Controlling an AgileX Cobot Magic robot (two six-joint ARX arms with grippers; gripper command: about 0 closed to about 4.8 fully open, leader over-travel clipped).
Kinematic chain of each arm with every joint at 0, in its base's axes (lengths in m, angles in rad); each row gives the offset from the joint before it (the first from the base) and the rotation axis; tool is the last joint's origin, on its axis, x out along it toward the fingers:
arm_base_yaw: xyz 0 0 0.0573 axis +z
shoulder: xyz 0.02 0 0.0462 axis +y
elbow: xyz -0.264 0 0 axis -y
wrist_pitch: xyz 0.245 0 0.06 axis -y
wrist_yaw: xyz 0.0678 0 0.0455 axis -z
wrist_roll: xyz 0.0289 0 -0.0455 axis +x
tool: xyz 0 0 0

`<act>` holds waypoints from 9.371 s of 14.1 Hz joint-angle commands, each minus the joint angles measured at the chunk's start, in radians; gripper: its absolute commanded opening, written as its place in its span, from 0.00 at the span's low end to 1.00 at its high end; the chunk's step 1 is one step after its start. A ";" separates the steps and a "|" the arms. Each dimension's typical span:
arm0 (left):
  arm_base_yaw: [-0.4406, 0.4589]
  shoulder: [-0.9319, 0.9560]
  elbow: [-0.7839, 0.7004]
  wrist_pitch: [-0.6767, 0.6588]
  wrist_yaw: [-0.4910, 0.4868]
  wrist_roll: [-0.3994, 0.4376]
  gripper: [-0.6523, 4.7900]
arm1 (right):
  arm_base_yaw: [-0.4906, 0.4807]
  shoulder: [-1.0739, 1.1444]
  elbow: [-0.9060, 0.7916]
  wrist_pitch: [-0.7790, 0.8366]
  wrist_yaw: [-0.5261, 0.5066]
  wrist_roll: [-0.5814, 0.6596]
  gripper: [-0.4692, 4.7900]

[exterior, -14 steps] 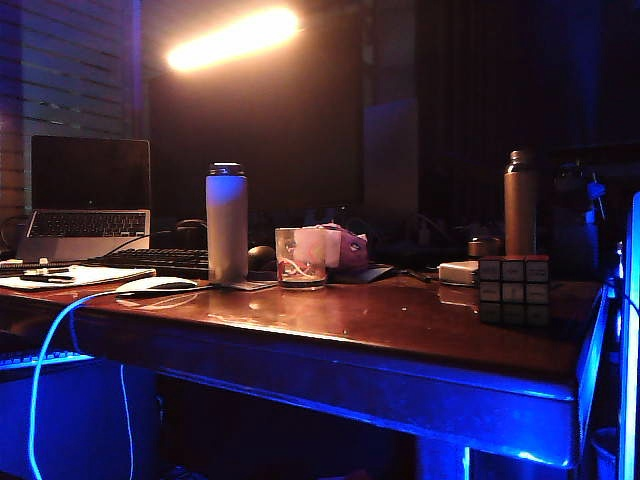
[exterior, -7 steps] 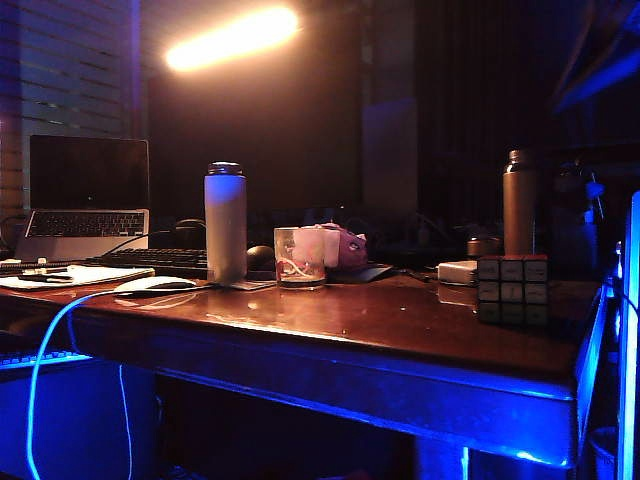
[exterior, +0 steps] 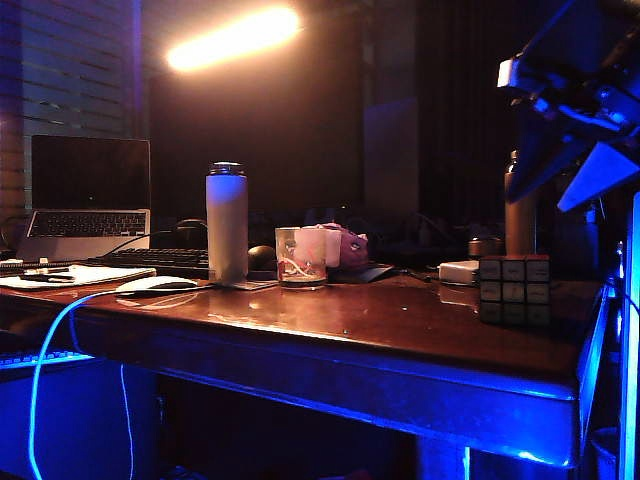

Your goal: Stack the Rubik's Cube on top of the glass cup.

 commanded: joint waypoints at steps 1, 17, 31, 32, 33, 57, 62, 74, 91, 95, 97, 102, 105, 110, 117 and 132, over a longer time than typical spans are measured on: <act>-0.001 -0.001 0.005 -0.002 0.001 -0.006 0.11 | 0.029 0.022 0.004 0.024 0.013 -0.100 1.00; -0.001 -0.001 0.005 -0.044 0.005 -0.006 0.11 | 0.067 0.241 0.004 0.104 0.048 -0.215 1.00; -0.001 0.003 0.005 -0.053 0.004 0.005 0.11 | 0.158 0.242 0.127 0.416 0.098 0.103 0.67; -0.001 0.003 0.005 -0.053 0.004 0.005 0.11 | 0.180 0.251 0.152 0.481 0.132 0.104 0.67; -0.001 0.009 0.005 -0.054 0.005 0.004 0.11 | 0.205 0.287 0.204 0.560 0.172 0.109 0.67; -0.126 1.197 0.742 0.395 -0.324 -0.040 0.11 | 0.272 0.580 0.668 0.544 0.182 0.236 0.67; -0.126 1.357 0.871 0.433 -0.365 -0.093 0.11 | 0.272 0.555 0.668 0.536 0.179 0.242 0.67; -0.139 1.448 0.990 0.291 -0.047 -0.163 0.11 | 0.272 0.550 0.668 0.541 0.182 0.242 0.67; -0.254 1.270 0.991 0.134 -0.099 0.003 0.11 | 0.216 0.529 0.667 0.513 0.294 0.200 0.67; -0.234 1.069 0.991 0.081 -0.187 0.029 0.11 | 0.210 0.552 0.666 0.563 0.249 0.196 0.67; -0.217 0.975 0.991 0.014 -0.185 0.058 0.11 | 0.210 0.559 0.666 0.560 0.230 0.200 0.67; -0.179 0.743 0.991 -0.267 -0.186 0.160 0.11 | 0.211 0.676 0.666 0.597 0.206 0.211 0.67; -0.175 0.694 0.991 -0.324 -0.186 0.163 0.11 | 0.212 0.718 0.665 0.644 0.204 0.212 0.67; -0.175 0.684 0.991 -0.334 -0.183 0.161 0.11 | 0.214 0.723 0.665 0.581 0.121 0.212 0.67; -0.175 0.684 0.991 -0.341 -0.182 0.159 0.11 | 0.216 0.717 0.666 0.523 0.121 0.212 1.00; -0.175 0.336 0.990 -0.814 -0.246 0.185 0.11 | 0.213 0.141 0.666 0.303 0.262 0.246 0.08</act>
